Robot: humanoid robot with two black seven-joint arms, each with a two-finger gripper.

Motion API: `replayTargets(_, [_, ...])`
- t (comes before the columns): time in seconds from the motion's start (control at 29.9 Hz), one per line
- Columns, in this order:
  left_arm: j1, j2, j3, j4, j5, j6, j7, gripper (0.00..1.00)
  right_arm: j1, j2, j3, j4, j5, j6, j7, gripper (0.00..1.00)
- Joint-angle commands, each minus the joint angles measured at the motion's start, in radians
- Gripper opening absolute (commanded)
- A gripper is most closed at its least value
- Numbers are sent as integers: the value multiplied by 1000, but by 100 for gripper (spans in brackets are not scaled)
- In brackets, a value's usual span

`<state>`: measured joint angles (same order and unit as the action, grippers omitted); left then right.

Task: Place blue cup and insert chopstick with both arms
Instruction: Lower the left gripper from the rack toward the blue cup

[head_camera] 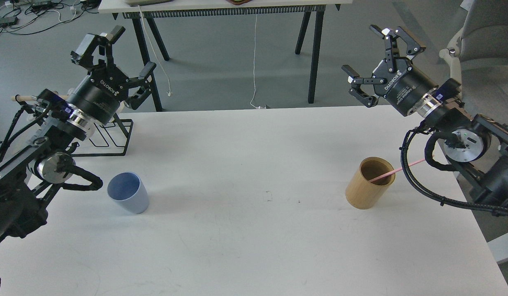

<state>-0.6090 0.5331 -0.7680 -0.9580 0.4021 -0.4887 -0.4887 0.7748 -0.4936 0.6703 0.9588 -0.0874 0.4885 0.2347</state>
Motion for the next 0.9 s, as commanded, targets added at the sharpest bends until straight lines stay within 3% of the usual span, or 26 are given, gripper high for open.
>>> replayTargets(0.0, [5, 15, 4, -10, -2, 0, 0, 100, 0, 4, -1, 0, 0, 0, 0, 96])
replayTargets(0.43, [-2, 64, -14, -21, -6, 0, 0, 100, 0, 6, -9, 0, -5, 0, -2, 96])
replayTargets(0.6, [2, 91, -114, -149, -6, 0, 0, 100, 1, 10, -9, 3, -5, 0, -3, 96])
replayTargets(0.67, [-1, 161, -117, -232, 7, 0, 0, 100, 0, 7, -9, 3, -5, 0, -2, 96])
replayTargets(0.77, [-20, 283, -93, -344, 117, 0, 0, 100, 1, -2, -8, 3, -5, 0, -2, 96])
replayTargets(0.87, [-69, 396, 25, -407, 350, 0, 0, 100, 0, -3, -8, 5, -5, 0, -2, 96])
